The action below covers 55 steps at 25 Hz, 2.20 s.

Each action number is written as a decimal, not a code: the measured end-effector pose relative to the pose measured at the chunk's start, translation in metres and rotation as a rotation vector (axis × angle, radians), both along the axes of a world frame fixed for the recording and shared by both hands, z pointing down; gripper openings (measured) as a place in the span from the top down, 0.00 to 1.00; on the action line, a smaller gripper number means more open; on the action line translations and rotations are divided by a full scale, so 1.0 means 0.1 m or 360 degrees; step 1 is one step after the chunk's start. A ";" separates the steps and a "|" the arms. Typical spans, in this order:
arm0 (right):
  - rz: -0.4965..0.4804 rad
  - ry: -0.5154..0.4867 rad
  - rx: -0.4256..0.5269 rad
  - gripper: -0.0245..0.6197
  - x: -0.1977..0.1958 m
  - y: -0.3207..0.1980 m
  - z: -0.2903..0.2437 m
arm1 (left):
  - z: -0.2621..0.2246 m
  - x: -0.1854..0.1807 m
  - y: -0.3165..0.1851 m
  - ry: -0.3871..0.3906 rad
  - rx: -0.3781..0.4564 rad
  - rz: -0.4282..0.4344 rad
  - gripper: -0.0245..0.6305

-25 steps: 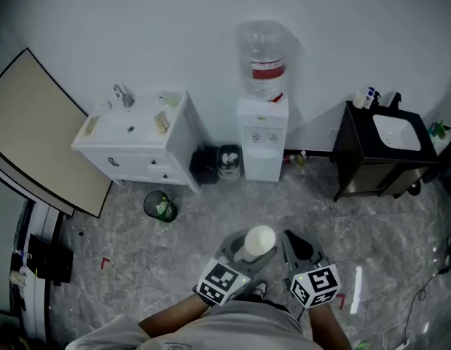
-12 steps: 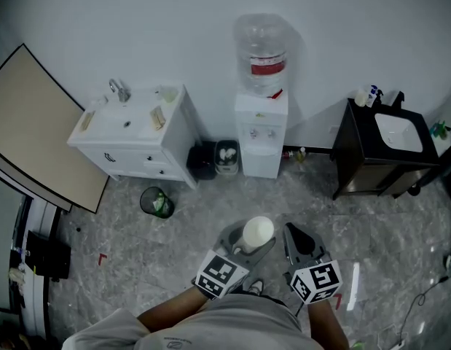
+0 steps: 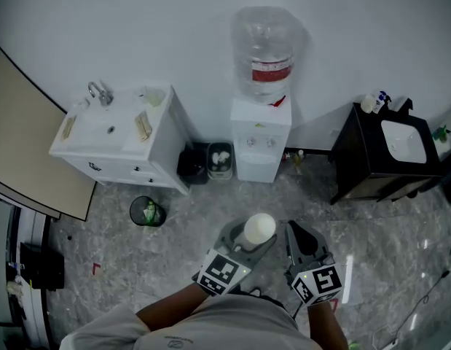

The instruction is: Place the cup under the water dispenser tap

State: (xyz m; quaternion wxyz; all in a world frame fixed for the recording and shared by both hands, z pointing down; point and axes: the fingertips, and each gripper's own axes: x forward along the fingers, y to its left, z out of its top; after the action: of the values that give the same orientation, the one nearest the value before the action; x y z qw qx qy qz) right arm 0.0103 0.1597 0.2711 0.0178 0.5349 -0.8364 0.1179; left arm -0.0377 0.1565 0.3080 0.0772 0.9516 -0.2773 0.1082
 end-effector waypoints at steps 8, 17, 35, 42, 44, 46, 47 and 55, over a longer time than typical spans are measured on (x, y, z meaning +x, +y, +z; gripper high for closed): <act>0.0088 0.0014 -0.0022 0.94 -0.09 -1.05 0.08 | 0.20 -0.04 -1.08 -0.0019 0.0023 0.0101 0.53; 0.0122 0.0008 -0.0057 0.94 0.18 -1.89 0.34 | 0.66 0.25 -1.94 0.0004 0.0039 0.0105 0.53; -0.0056 0.0018 -0.0112 0.94 0.91 -3.70 1.34 | 2.41 0.89 -3.53 -0.0102 -0.0016 -0.0021 0.53; 0.0019 -0.0013 -0.0191 0.94 0.98 -3.76 2.34 | 3.99 0.98 -4.01 -0.0187 -0.0040 -0.0058 0.53; 0.0035 -0.0016 -0.0203 0.94 0.99 -3.78 2.62 | 4.39 0.99 -4.15 -0.0211 -0.0038 -0.0072 0.53; 0.0052 -0.0026 -0.0200 0.94 1.01 -3.82 2.84 | 4.74 1.02 -4.27 -0.0240 -0.0037 -0.0081 0.53; 0.0060 -0.0028 -0.0201 0.94 1.02 -3.83 2.93 | 4.89 1.04 -4.32 -0.0248 -0.0037 -0.0084 0.53; 0.0108 -0.0027 -0.0225 0.94 1.15 -3.85 3.44 | 5.69 1.15 -4.67 -0.0258 -0.0051 -0.0222 0.53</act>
State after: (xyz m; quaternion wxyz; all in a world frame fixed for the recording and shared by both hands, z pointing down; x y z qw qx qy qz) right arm 0.1251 -0.2249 0.6147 0.0442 0.5594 -0.8075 0.1817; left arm 0.0778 -0.3108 0.8772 0.0770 0.9167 -0.3465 0.1837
